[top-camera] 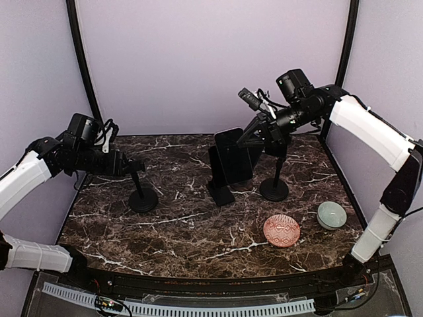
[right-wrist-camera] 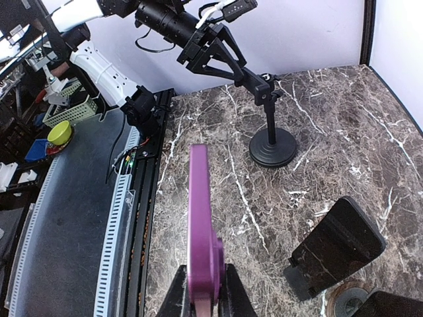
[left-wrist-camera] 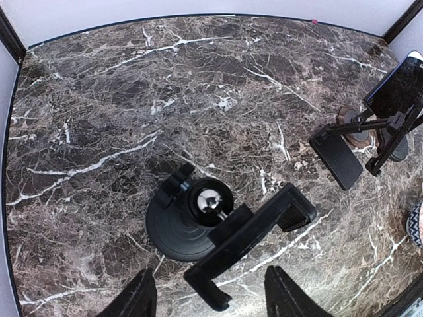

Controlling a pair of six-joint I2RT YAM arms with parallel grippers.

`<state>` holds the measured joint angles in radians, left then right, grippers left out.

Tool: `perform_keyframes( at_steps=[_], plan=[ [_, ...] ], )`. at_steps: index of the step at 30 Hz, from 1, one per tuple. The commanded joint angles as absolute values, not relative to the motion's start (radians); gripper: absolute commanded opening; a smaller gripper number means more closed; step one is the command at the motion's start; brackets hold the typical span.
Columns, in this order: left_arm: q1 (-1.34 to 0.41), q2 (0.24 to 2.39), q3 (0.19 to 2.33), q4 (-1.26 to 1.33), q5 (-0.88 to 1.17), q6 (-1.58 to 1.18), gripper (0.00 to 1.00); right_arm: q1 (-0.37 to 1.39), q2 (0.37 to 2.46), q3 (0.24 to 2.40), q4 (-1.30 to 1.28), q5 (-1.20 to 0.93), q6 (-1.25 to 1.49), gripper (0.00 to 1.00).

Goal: Place the phone on the phone stand

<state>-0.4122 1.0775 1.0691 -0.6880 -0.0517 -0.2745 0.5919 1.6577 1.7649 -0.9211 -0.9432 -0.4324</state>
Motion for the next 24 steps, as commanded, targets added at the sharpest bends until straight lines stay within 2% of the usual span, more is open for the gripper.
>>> perform_keyframes(
  at_steps=[1,14,17,22,24],
  plan=[
    [-0.405,1.091,1.051,-0.692,-0.027,-0.194,0.56,0.598,1.647,1.759,-0.867,-0.954,-0.411,0.0],
    [-0.405,1.122,1.025,-0.68,-0.046,-0.093,0.43,0.597,1.64,1.744,-0.854,-0.935,-0.402,0.0],
    [-0.405,1.121,1.021,-0.659,-0.016,-0.056,0.36,0.597,1.639,1.742,-0.853,-0.926,-0.402,0.0],
    [-0.404,1.089,1.004,-0.609,0.079,-0.01,0.18,0.598,1.636,1.738,-0.854,-0.914,-0.409,0.0],
    [-0.405,1.077,1.018,-0.613,0.136,-0.01,0.14,0.597,1.637,1.739,-0.854,-0.909,-0.411,0.0]
  ],
)
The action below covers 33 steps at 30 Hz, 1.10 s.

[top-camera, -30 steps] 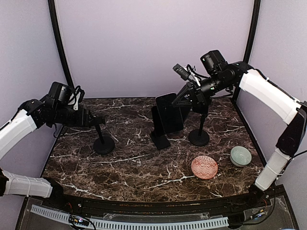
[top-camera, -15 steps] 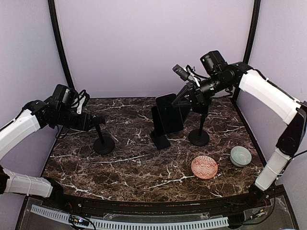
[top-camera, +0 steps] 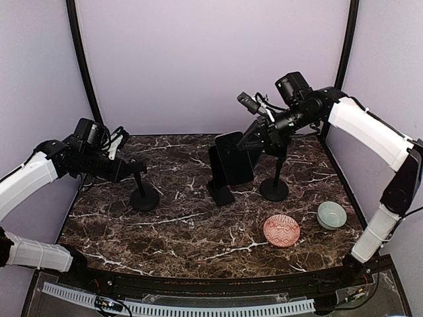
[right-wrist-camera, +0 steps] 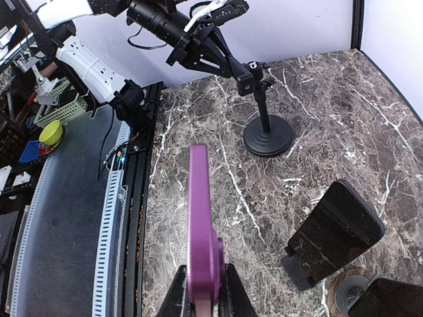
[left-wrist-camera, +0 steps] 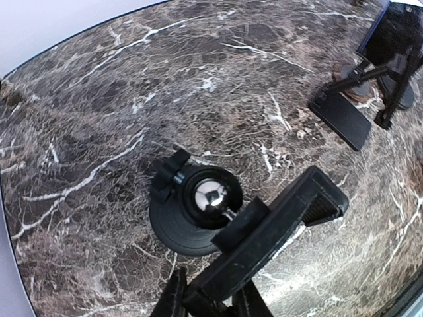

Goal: Place the phone on the phone stand

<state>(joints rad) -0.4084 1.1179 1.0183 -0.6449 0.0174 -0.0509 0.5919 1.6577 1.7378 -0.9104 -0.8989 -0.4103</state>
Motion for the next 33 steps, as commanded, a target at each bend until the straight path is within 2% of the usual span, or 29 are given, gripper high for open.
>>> perform_keyframes(
  at_steps=[1,6,12,18,25,33],
  plan=[
    [-0.404,1.066,1.027,-0.615,0.162,-0.016,0.11,0.597,1.639,1.744,-0.859,-0.905,-0.416,0.0],
    [-0.414,0.991,1.065,-0.61,0.259,-0.074,0.0,0.57,1.648,1.768,-0.849,-0.861,-0.399,0.0],
    [-0.502,0.967,1.159,-0.637,0.342,-0.201,0.0,0.526,1.679,1.836,-0.914,-0.869,-0.466,0.0],
    [-0.684,1.032,1.258,-0.648,0.233,-0.339,0.0,0.517,1.681,1.84,-0.985,-0.853,-0.565,0.0],
    [-0.832,1.089,1.249,-0.624,0.154,-0.372,0.0,0.513,1.723,1.906,-1.023,-0.923,-0.57,0.0],
    [-0.984,1.182,1.203,-0.522,-0.031,-0.46,0.0,0.512,1.615,1.776,-0.839,-0.904,-0.401,0.0]
  ],
)
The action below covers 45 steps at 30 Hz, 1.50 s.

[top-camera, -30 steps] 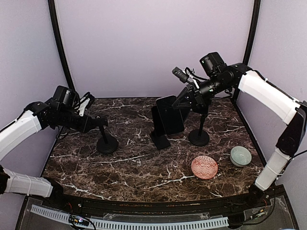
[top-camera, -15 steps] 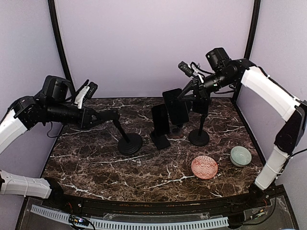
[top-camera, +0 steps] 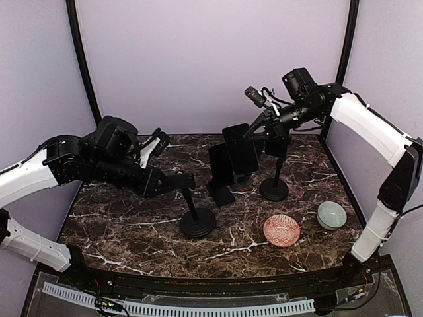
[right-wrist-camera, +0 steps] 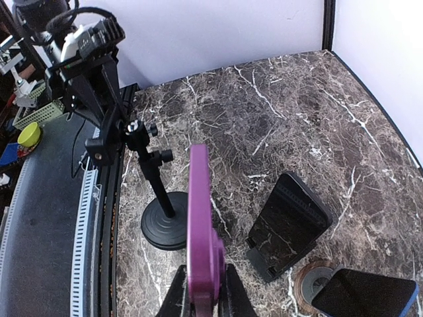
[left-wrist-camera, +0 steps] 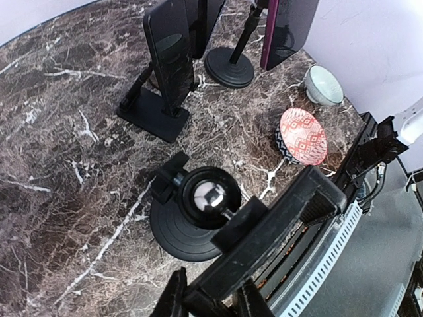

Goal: Place the phone on the phone stand

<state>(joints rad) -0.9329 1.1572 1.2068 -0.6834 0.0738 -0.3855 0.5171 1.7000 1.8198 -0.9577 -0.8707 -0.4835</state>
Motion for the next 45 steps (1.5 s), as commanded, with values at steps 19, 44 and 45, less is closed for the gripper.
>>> perform_keyframes(
  at_steps=[19,44,45],
  plan=[
    [-1.187,1.396,1.295,-0.527,-0.328,-0.615,0.05,0.512,1.534,1.663,-0.719,-1.004,-0.346,0.0],
    [-1.117,1.23,1.399,-0.402,-0.063,-0.226,0.71,0.59,1.524,1.692,-0.71,-1.103,-0.317,0.0],
    [-1.086,1.234,1.4,-0.389,-0.023,-0.232,0.71,0.603,1.528,1.698,-0.709,-1.102,-0.314,0.0]
  ],
)
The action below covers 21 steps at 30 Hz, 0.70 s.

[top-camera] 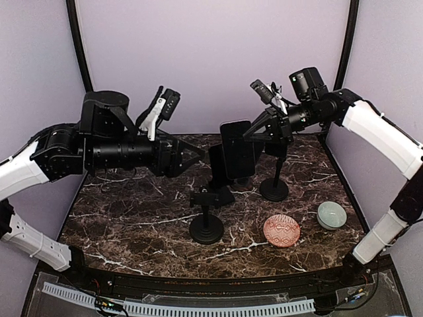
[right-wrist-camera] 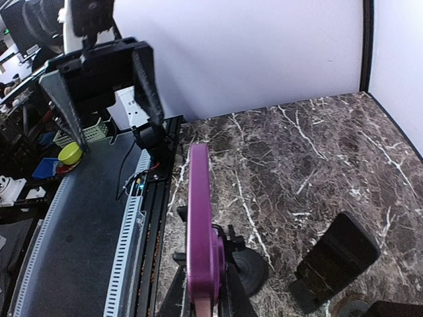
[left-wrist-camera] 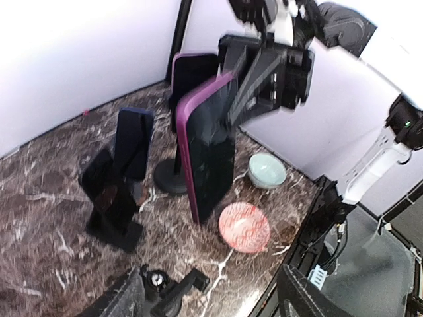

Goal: Place the phone on the phone stand

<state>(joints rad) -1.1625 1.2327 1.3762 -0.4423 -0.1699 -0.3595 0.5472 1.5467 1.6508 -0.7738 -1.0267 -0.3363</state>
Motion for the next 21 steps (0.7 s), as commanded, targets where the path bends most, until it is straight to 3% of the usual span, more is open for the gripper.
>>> perform_keyframes(
  at_steps=[1,8,21],
  plan=[
    [-1.054,1.24,1.4,-0.371,0.027,-0.242,0.71,0.617,1.532,1.703,-0.711,-1.099,-0.314,0.0],
    [-1.012,1.348,1.473,-0.343,0.23,-0.159,0.64,0.671,1.565,1.755,-0.708,-1.102,-0.295,0.0],
    [-1.011,1.416,1.494,-0.276,0.366,-0.145,0.26,0.699,1.585,1.785,-0.709,-1.085,-0.291,0.0]
  ],
)
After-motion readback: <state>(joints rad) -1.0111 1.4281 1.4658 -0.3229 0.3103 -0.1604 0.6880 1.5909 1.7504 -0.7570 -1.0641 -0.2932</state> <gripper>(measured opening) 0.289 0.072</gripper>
